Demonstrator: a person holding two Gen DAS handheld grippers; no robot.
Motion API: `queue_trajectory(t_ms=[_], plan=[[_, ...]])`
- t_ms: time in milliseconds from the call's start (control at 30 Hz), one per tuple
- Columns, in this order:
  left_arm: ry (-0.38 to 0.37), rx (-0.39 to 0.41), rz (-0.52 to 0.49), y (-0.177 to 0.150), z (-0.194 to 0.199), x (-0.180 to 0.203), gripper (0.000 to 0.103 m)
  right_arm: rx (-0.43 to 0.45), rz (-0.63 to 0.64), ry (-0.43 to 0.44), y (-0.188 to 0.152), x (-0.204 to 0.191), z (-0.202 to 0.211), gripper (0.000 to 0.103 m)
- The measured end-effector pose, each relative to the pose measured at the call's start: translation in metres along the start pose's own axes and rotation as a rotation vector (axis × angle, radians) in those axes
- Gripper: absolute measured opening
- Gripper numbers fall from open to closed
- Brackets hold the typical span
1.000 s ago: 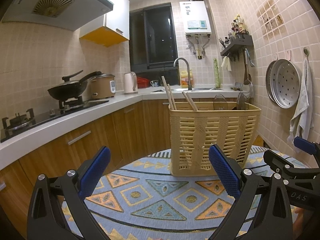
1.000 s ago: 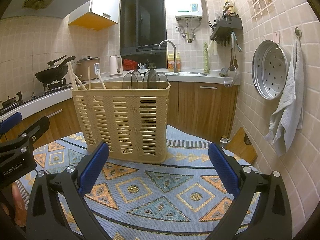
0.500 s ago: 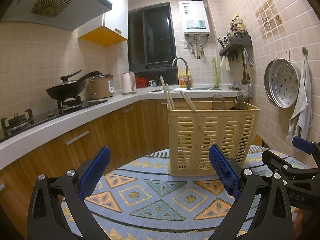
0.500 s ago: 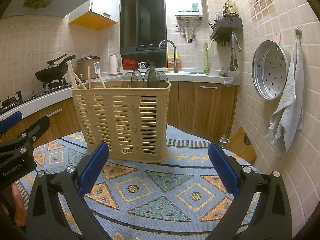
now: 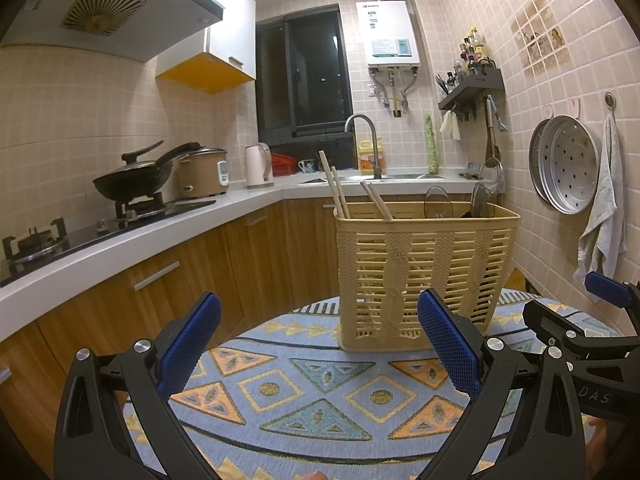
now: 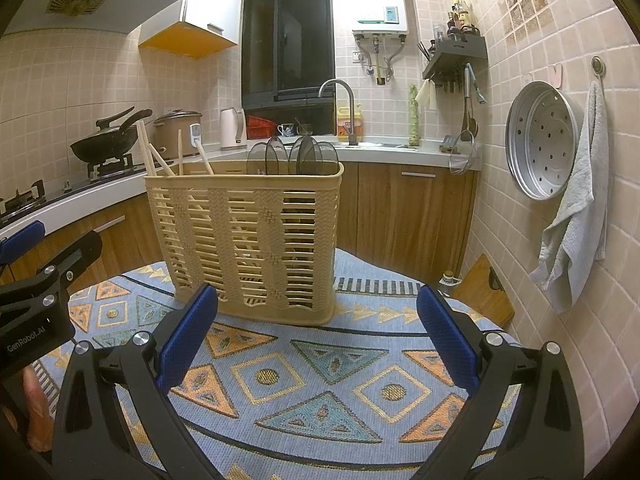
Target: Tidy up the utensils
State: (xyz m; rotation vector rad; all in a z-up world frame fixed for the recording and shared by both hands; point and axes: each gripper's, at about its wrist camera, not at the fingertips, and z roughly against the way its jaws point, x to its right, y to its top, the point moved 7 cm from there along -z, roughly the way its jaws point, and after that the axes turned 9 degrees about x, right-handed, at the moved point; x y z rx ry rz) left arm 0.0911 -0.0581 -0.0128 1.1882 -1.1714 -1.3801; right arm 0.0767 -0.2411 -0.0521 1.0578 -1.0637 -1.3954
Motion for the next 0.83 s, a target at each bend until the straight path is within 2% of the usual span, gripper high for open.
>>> queue_trajectory(t_ms=[300,500,667,833], plan=[[-0.007,-0.004,-0.002,-0.002,-0.002,0.0,0.095,0.0,0.0,-0.001,0.0,0.0,0.0,0.095],[0.019,0.017,0.015,-0.001,0.0,-0.009,0.095,-0.001,-0.001,-0.001,0.0,0.0,0.0,0.095],[-0.037,-0.028,0.066,-0.003,-0.005,-0.009,0.096,-0.004,0.004,0.006,-0.002,-0.001,-0.002,0.095],[-0.025,-0.053,0.093,-0.005,-0.01,-0.018,0.096,-0.008,0.007,0.01,-0.003,0.0,-0.003,0.095]])
